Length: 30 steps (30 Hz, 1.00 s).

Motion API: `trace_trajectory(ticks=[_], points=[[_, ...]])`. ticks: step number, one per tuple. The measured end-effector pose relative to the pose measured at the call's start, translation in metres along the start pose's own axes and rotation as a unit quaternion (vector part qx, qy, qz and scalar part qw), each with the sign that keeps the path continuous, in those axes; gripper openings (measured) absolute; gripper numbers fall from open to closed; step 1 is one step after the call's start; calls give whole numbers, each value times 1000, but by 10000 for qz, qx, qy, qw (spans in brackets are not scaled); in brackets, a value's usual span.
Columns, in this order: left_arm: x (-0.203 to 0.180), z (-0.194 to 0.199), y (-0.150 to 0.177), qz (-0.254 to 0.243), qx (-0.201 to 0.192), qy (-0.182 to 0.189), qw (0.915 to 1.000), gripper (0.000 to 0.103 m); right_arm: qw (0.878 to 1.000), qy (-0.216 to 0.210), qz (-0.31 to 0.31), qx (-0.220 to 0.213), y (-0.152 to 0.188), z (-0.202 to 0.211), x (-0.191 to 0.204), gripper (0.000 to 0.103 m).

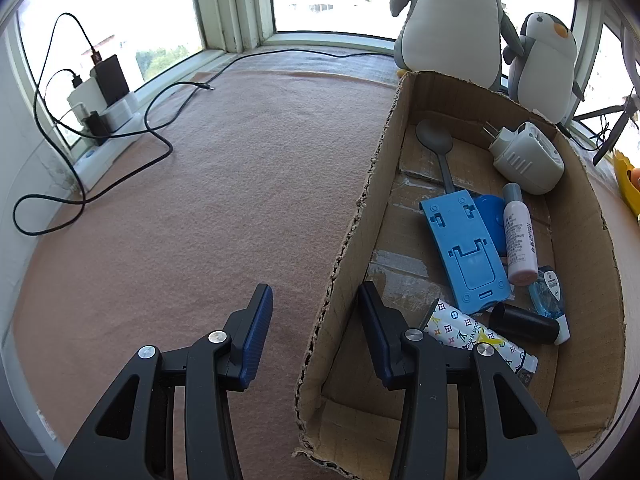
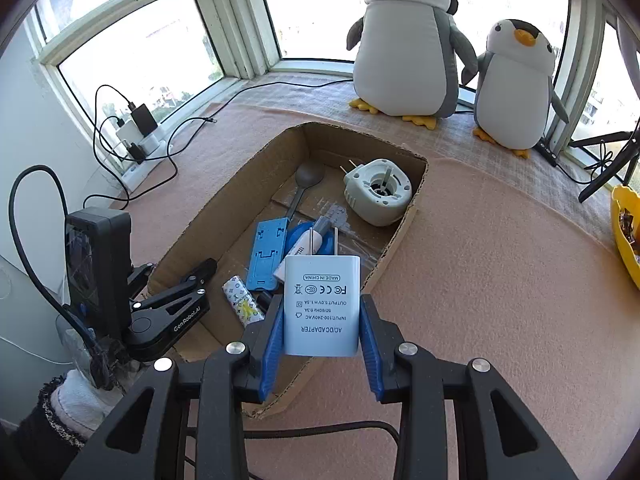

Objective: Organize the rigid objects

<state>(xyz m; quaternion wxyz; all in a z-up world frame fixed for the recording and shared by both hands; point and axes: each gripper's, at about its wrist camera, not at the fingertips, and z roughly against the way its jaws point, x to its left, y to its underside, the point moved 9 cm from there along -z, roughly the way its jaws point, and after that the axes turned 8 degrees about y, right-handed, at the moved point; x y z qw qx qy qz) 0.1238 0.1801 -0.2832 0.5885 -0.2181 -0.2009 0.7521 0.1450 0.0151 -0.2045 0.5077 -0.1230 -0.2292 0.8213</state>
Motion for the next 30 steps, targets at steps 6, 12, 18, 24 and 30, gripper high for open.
trace_trajectory(ticks=[6,12,18,24,30], points=[[0,0,0,-24,20,8,10000,44,9994,-168,292,45,6,-7,31,34],[2,1,-1,-49,62,7,10000,46,9994,-178,284,-6,6,-5,32,48],[-1,7,1,-85,78,-7,9999,45,9998,-61,183,-61,9,3,20,48],[-9,31,-2,-200,-79,17,9998,46,9997,182,-61,-151,11,15,-1,54],[-27,65,-10,-300,-332,158,9989,55,9977,462,-345,-342,10,36,-24,59]])
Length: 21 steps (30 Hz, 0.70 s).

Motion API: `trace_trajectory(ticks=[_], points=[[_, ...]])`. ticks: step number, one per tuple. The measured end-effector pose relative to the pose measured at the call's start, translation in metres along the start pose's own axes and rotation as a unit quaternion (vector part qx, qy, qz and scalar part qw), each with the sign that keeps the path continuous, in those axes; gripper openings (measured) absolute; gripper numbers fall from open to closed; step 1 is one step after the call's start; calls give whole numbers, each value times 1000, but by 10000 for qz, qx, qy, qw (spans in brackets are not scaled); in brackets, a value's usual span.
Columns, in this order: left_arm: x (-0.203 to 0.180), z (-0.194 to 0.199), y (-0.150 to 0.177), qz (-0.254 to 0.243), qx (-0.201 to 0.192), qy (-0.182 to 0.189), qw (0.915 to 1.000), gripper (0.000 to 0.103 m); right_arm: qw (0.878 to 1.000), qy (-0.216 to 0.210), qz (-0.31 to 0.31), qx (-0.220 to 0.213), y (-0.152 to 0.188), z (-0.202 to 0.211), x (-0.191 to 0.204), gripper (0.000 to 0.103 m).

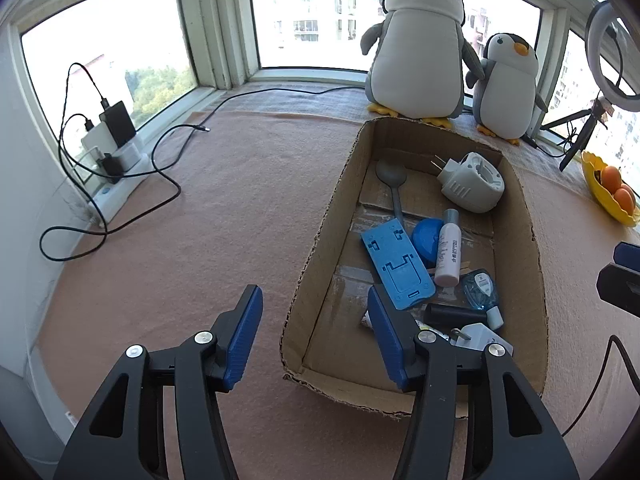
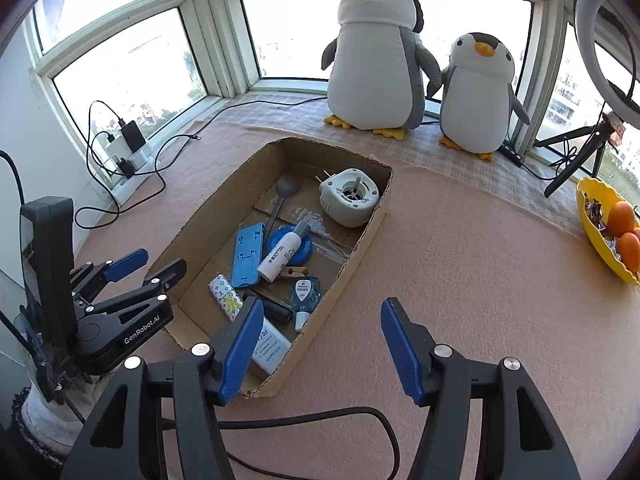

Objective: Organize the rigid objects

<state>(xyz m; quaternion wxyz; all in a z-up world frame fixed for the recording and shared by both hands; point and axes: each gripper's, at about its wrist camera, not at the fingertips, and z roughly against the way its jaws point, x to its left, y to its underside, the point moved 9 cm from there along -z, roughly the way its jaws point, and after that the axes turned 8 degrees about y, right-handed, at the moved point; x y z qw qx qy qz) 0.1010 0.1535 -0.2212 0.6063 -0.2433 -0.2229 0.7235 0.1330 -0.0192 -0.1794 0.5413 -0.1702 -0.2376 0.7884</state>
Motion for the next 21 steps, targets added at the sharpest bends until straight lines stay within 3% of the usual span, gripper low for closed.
trace_trajectory(ticks=[12,21], points=[[-38,57,-23,-378,-493,141,9980,71,9956,673,-359,-547,-7,43,-42,70],[-53,80,-28,-463,-658,229,9965,79,9922,866,-618,-648,0,61,-61,75]])
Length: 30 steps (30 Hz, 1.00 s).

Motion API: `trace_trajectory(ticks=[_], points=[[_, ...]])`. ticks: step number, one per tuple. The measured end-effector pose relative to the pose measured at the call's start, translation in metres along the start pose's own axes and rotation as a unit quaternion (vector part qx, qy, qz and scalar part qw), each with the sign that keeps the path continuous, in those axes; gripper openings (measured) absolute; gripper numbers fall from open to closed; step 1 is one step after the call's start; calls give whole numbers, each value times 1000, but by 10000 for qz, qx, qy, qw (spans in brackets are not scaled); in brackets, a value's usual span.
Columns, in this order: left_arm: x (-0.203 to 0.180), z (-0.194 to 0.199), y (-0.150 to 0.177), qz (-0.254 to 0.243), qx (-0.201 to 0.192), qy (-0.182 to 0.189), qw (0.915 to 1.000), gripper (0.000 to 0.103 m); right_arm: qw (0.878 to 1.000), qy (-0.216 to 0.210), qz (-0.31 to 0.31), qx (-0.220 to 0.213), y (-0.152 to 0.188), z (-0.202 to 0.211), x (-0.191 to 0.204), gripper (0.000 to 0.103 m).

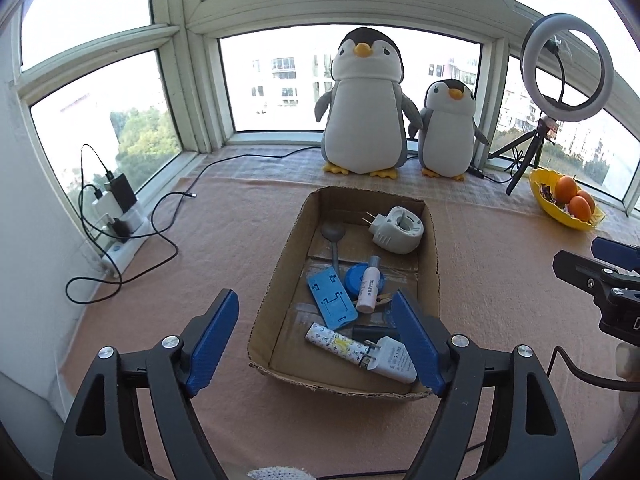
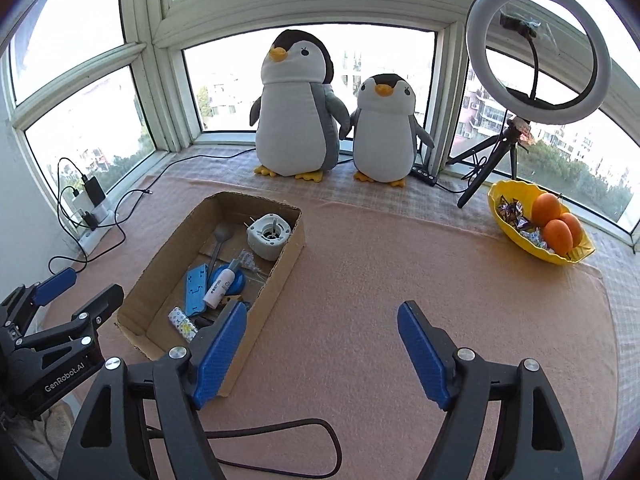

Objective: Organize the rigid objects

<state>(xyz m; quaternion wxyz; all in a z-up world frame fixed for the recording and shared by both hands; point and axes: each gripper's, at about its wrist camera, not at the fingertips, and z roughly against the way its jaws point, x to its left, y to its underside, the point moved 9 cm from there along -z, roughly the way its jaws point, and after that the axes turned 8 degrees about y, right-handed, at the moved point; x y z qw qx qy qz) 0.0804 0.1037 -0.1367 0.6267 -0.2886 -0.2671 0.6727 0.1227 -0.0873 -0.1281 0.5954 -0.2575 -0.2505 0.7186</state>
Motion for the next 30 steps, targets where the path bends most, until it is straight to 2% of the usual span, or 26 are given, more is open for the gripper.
trace_trajectory(ticks=[12,30], points=[[-14,8,-2,-164,-83,53,9998,80,9999,104,-123,32,8,5,-9,76],[-11,9,-3,-69,-149,73,9998,81,9999,149,9,55,10,3,-6,77]])
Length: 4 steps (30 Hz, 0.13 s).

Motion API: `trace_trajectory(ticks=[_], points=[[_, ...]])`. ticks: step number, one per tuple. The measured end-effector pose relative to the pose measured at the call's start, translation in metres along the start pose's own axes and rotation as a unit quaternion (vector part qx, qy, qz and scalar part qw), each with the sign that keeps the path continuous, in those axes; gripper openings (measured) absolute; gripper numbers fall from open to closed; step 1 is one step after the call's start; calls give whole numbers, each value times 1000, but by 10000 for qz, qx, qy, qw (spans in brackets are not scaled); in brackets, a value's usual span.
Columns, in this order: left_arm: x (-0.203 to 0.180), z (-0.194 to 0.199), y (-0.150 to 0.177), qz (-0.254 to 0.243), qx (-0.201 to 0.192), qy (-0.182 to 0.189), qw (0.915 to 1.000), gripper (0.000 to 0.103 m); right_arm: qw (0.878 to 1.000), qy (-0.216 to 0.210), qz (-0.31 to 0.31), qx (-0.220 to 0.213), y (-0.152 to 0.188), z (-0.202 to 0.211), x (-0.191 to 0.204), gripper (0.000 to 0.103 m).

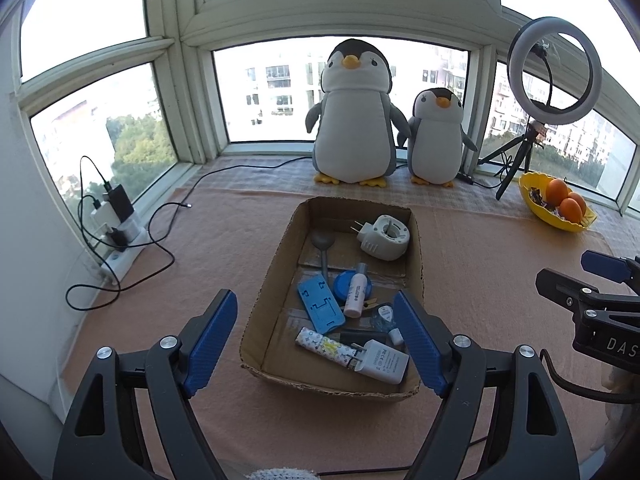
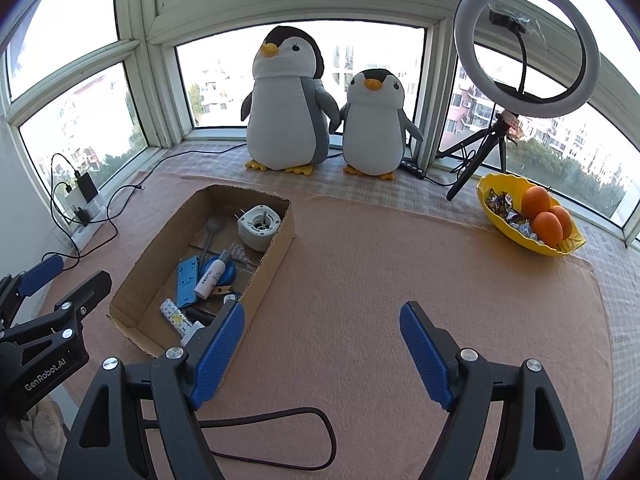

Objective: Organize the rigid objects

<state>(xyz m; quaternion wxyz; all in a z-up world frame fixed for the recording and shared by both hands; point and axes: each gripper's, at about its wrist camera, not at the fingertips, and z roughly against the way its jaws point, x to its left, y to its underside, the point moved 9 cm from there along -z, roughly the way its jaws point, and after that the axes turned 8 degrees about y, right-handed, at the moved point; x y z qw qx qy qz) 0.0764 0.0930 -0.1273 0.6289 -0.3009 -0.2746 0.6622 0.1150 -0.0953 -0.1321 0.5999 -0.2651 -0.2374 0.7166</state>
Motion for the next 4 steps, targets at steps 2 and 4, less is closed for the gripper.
trace_trajectory(ticks=[2,4], points=[[0,-1,0,-17,27,23,10000,81,10000,4,-6,9,1,-1,0,77],[-1,-3,2,-31,70,12,10000,81,10000,-10,-17,25,1,-1,-1,77]])
